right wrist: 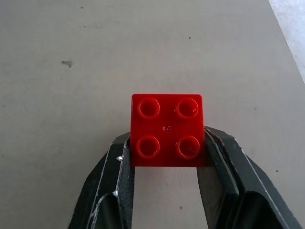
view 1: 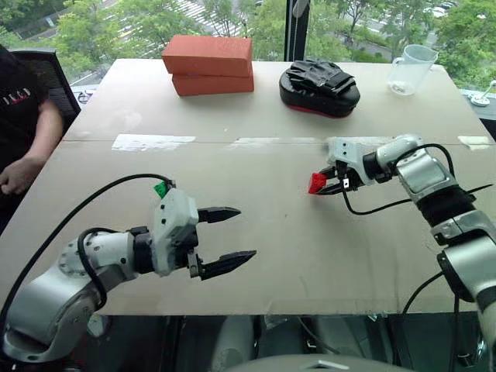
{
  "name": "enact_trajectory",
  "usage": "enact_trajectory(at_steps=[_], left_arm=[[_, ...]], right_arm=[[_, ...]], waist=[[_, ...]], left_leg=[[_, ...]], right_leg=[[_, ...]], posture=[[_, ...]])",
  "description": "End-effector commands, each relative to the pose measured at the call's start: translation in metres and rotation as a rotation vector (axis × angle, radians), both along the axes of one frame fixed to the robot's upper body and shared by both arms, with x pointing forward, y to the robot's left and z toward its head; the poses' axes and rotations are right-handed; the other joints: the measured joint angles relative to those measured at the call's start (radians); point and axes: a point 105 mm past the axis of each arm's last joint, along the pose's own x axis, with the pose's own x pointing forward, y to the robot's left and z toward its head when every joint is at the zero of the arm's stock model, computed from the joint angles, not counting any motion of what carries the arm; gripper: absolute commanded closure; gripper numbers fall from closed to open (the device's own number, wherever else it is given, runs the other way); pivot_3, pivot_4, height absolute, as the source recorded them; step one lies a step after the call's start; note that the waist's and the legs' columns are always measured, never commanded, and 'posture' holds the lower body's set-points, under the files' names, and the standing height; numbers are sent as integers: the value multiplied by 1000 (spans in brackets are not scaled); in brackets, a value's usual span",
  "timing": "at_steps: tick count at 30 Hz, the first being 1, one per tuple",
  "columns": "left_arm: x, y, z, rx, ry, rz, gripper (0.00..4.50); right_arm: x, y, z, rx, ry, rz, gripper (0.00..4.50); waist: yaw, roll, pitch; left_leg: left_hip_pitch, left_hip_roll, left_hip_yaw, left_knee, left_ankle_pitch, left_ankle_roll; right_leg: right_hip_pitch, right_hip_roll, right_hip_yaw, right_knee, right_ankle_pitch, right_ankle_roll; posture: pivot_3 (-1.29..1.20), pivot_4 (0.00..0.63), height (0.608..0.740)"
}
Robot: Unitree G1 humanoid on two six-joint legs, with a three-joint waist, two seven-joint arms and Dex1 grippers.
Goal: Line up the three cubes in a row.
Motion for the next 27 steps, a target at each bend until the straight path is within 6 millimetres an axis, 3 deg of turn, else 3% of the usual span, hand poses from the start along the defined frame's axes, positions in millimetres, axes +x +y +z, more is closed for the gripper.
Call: enact_trajectory(at_steps=[1, 21, 27], left_arm=[[-8, -1, 10, 14, -51, -3, 0], [-3, 2, 14, 29, -64, 11, 0], [-1, 4, 15, 22, -60, 38, 0]], right_arm=[[3, 5, 10, -44, -41, 80, 3171], [5, 14, 2, -95, -37, 176, 3171], [2, 14, 6, -74, -34, 199, 275]], waist=[[-1, 0, 0], [-3, 1, 1], [-3, 1, 1]], left_leg=[[0, 0, 0, 0, 0, 0], [1, 0, 0, 0, 0, 0], [1, 0, 0, 0, 0, 0]], right_leg=[[0, -2, 0, 0, 0, 0], [0, -3, -1, 1, 0, 0], [0, -3, -1, 1, 0, 0]], posture=[[0, 150, 737], [0, 150, 737], [0, 150, 737]])
